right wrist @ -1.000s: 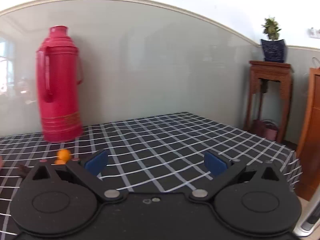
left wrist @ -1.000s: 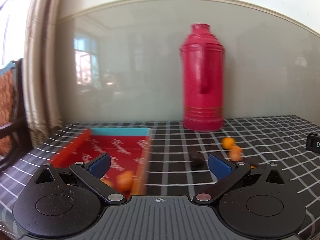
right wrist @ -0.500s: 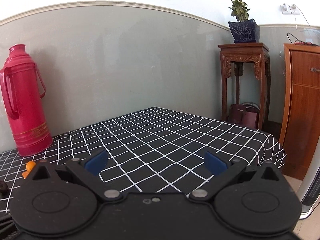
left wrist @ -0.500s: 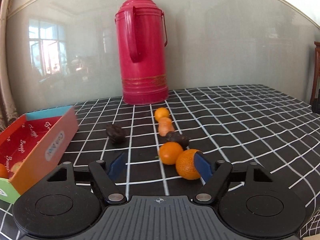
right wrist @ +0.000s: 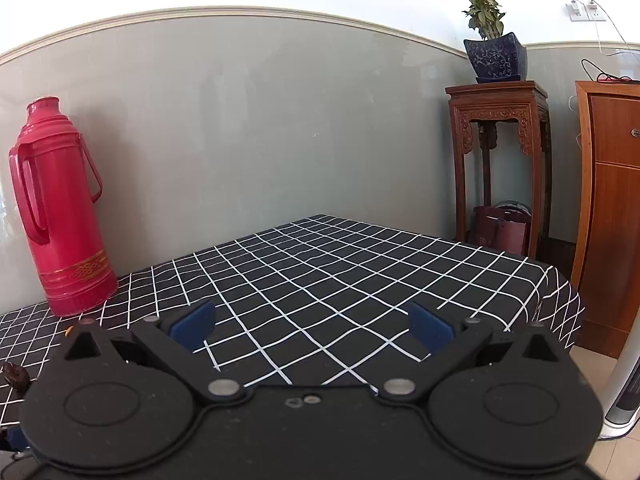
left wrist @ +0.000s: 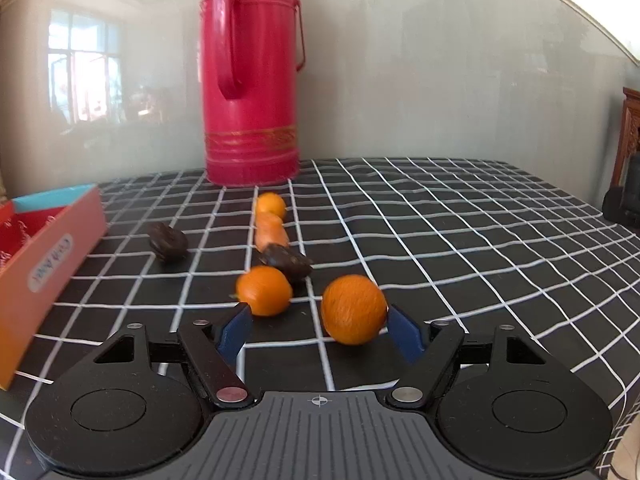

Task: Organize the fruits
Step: 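Move the left gripper to another mandarin orange and close on it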

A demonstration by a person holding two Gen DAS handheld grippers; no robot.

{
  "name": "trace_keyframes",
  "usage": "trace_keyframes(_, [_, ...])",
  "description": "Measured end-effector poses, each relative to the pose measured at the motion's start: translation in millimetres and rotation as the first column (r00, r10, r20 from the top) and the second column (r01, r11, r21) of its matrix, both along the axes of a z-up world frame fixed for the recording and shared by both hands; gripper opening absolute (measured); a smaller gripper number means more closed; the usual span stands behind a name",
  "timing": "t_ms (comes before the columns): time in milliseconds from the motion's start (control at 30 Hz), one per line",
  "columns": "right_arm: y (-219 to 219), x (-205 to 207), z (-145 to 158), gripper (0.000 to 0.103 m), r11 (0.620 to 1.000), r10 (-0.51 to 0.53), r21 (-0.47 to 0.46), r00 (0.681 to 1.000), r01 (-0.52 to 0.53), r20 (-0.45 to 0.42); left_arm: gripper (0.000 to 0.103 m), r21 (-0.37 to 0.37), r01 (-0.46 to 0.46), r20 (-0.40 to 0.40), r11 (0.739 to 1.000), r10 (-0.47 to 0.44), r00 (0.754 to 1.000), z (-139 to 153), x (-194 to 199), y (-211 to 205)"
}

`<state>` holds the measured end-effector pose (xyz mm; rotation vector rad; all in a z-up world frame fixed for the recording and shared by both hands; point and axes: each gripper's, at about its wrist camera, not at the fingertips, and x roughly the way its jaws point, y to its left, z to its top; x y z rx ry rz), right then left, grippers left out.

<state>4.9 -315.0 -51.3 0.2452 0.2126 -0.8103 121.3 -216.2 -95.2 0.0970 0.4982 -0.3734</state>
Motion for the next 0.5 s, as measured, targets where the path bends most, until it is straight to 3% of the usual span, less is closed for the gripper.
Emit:
trace_keyframes(233, [-6,-4,-2,0.097,1.0,-0.012,0.022,1.0,0.012,0.004,0.048,0.015,0.058,-0.021,0.998,-0.058,0.998,-3,3,-15])
trace_keyframes(500, [-9,-2,-3,0.097,0.999,-0.003,0.033,1.0,0.003,-0.01,0.048,0.045,0.057,-0.013,0.997,-0.056,0.998,-3,15,-31])
